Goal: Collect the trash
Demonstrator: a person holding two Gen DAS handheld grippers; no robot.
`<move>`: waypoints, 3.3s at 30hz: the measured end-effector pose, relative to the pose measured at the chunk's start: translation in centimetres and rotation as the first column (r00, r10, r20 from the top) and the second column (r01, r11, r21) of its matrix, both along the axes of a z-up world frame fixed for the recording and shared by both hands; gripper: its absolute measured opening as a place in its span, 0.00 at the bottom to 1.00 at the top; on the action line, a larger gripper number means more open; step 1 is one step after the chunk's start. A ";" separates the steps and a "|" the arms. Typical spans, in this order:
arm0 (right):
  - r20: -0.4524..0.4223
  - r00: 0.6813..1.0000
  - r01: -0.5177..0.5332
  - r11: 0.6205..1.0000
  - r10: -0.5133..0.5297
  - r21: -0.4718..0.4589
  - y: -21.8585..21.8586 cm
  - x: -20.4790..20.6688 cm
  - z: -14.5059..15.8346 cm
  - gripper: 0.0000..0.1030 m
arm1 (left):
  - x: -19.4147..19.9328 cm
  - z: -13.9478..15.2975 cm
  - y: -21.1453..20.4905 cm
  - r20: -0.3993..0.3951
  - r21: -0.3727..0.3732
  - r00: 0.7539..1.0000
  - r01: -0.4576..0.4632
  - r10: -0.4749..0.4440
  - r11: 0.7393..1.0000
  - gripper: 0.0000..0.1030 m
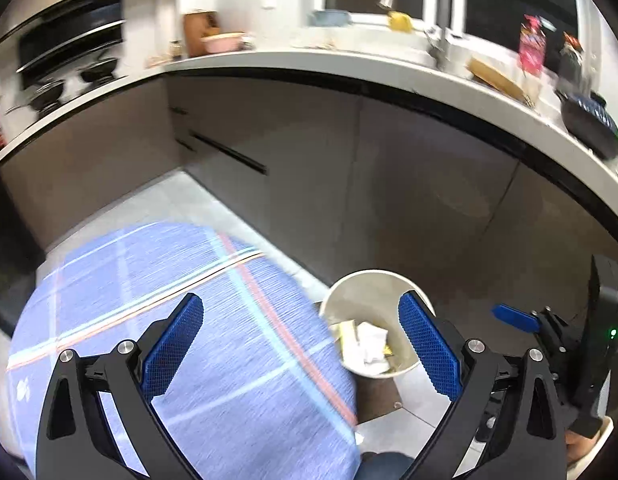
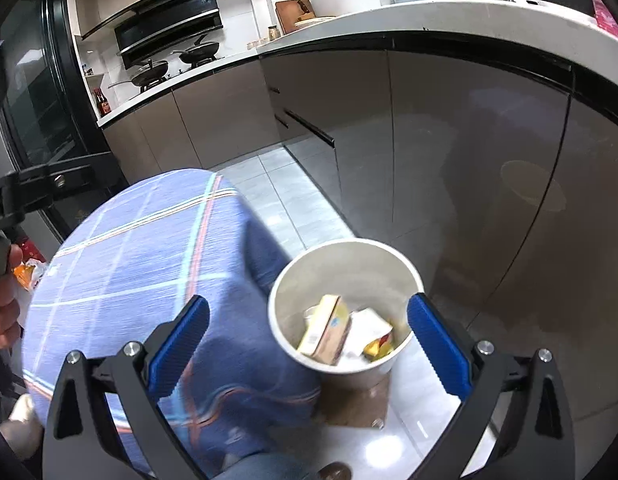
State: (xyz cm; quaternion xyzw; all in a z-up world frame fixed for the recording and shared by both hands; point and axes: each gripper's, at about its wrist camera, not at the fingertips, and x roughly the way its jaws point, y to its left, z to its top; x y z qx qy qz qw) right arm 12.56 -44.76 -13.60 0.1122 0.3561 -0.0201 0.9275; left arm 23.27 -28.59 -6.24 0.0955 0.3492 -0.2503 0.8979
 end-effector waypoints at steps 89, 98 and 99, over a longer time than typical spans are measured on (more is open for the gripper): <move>0.212 0.977 0.019 0.993 0.006 -0.119 20.3 -15.1 13.1 0.97 | -19.3 6.5 24.3 0.132 -0.113 0.941 -0.297 0.310 0.948 0.92; 0.212 0.977 0.017 0.992 0.009 -0.122 20.6 -15.1 13.0 0.97 | -19.3 6.7 24.1 0.131 -0.115 0.942 -0.295 0.309 0.949 0.92; 0.212 0.977 0.016 0.992 0.010 -0.122 20.6 -15.1 13.0 0.97 | -19.3 6.7 24.1 0.130 -0.115 0.942 -0.295 0.308 0.949 0.92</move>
